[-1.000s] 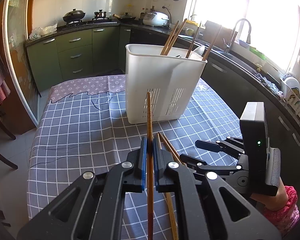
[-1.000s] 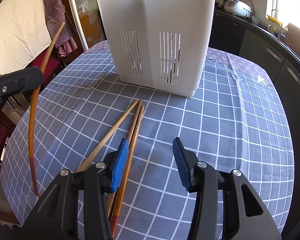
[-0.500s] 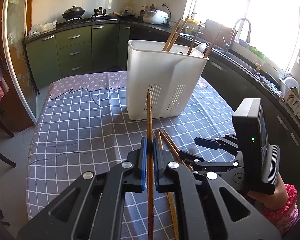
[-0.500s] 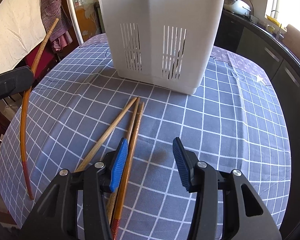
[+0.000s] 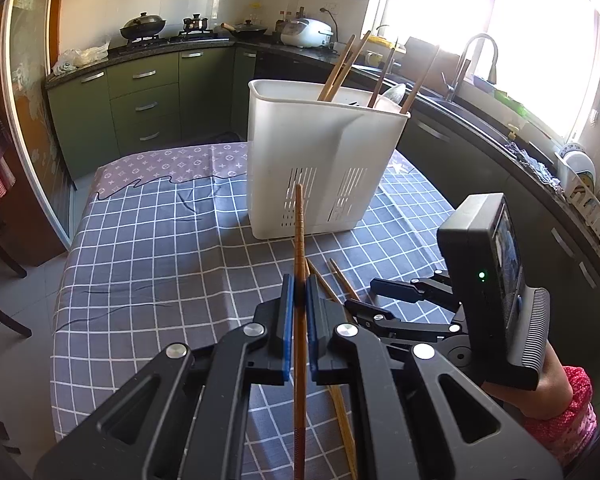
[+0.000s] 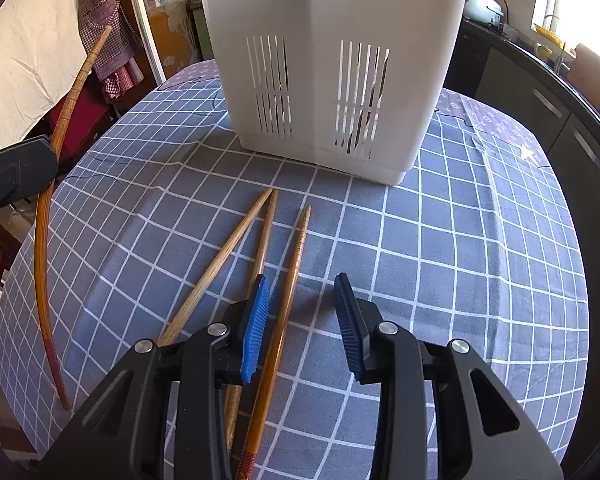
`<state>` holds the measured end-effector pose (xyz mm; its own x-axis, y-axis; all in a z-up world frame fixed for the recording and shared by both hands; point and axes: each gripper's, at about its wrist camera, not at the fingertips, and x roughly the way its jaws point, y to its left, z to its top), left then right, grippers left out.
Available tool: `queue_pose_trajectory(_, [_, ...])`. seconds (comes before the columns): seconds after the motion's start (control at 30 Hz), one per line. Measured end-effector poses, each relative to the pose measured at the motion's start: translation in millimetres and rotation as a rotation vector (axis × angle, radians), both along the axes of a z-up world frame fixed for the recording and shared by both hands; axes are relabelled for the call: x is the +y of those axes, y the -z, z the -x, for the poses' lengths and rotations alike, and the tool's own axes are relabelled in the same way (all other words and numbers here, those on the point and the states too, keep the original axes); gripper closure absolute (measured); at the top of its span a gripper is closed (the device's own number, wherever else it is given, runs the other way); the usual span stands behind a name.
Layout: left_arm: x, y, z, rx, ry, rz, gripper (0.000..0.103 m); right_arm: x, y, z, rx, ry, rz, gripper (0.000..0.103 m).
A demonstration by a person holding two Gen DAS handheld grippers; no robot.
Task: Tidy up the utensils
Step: 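Grasp a wooden chopstick with the right tool while the left tool holds its chopstick, then carry both held chopsticks up toward the white caddy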
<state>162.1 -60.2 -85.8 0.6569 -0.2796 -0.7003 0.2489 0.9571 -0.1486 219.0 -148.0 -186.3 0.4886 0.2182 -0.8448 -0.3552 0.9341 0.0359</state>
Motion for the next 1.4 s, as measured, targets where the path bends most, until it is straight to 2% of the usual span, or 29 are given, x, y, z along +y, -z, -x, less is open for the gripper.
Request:
queue_pose_trajectory(0.13, [-0.2,0.2,0.5,-0.001,0.0,0.001,0.097,4.6,-1.1,1.4,-0.001,-0.007,0.006,0.075])
queue_pose_trajectory(0.3, [-1.1,-0.6,2.5,0.0,0.005,-0.005,0.097,10.4,-2.7,0.8,0.025,-0.028,-0.012,0.092])
queue_pose_trajectory(0.63, [1.4,-1.5,3.9,-0.001,0.003,-0.003,0.097,14.5,-2.7,-2.5,0.025,-0.032,-0.016,0.096])
queue_pose_trajectory(0.8, [2.7,-2.7,3.8,-0.001,-0.002,-0.004,0.097,5.8,-9.7,2.5,0.013,-0.033,-0.059,0.096])
queue_pose_trajectory(1.03, [2.7,-9.3,5.9,-0.017,-0.005,-0.003,0.097,-13.1,-52.3,19.2,-0.084,-0.02,-0.12,0.096])
queue_pose_trajectory(1.27, [1.9,-18.8,13.2,-0.044,-0.004,-0.002,0.097,-45.7,-106.5,50.3,-0.239,0.019,-0.235,0.096])
queue_pose_trajectory(1.4, [4.2,-24.9,18.4,-0.069,-0.013,0.001,0.097,-63.1,-124.0,67.4,-0.306,0.038,-0.271,0.096])
